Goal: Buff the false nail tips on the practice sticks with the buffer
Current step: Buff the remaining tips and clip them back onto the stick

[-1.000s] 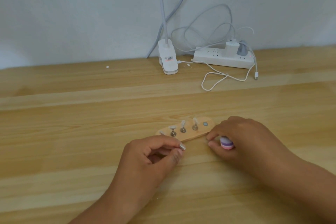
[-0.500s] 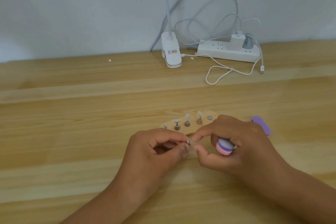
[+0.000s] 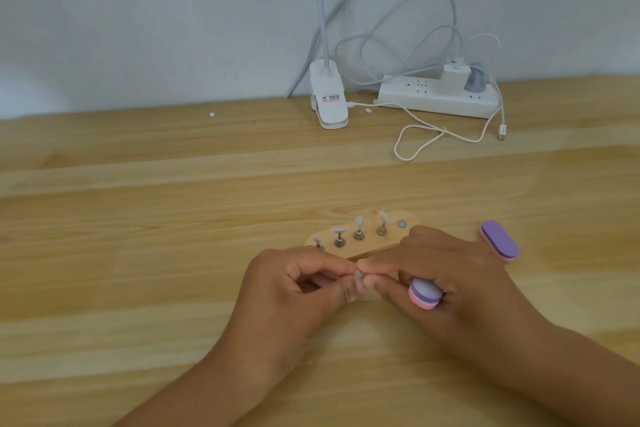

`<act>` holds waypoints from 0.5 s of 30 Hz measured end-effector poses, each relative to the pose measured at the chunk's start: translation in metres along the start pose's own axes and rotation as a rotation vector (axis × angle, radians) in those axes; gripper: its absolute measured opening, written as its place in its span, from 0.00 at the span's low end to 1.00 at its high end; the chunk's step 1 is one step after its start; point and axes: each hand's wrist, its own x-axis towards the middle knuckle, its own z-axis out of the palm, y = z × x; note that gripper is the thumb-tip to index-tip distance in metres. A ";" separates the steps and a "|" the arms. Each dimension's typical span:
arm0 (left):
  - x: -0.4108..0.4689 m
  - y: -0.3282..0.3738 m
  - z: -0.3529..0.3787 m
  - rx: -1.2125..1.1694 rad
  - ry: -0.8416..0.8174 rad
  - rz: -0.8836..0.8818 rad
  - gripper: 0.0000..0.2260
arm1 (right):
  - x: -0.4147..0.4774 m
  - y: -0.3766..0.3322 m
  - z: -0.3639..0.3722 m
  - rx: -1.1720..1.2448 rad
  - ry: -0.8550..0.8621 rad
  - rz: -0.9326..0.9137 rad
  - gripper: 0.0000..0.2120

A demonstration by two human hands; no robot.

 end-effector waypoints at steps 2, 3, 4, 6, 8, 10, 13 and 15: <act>-0.001 -0.001 0.000 0.042 0.031 0.014 0.02 | -0.002 0.000 0.001 0.021 -0.001 0.041 0.09; -0.001 -0.002 0.000 0.059 0.045 0.015 0.04 | -0.002 0.000 0.002 0.024 0.004 0.049 0.08; -0.001 -0.002 0.000 0.067 0.052 0.012 0.05 | -0.003 0.001 0.003 0.017 0.011 0.048 0.06; -0.001 -0.002 0.000 0.066 0.056 0.005 0.04 | -0.003 0.002 0.006 -0.027 0.018 0.026 0.06; -0.001 -0.001 0.000 0.060 0.051 -0.001 0.02 | -0.003 0.004 0.009 -0.042 0.029 -0.009 0.05; -0.001 -0.001 0.000 0.075 0.047 -0.004 0.03 | -0.004 0.006 0.010 -0.024 0.050 -0.031 0.05; -0.001 -0.002 -0.001 0.116 0.052 -0.017 0.08 | -0.004 0.006 0.012 -0.013 0.053 -0.027 0.05; 0.000 -0.002 0.000 0.108 0.051 -0.021 0.07 | -0.002 0.004 0.010 -0.013 0.044 -0.006 0.05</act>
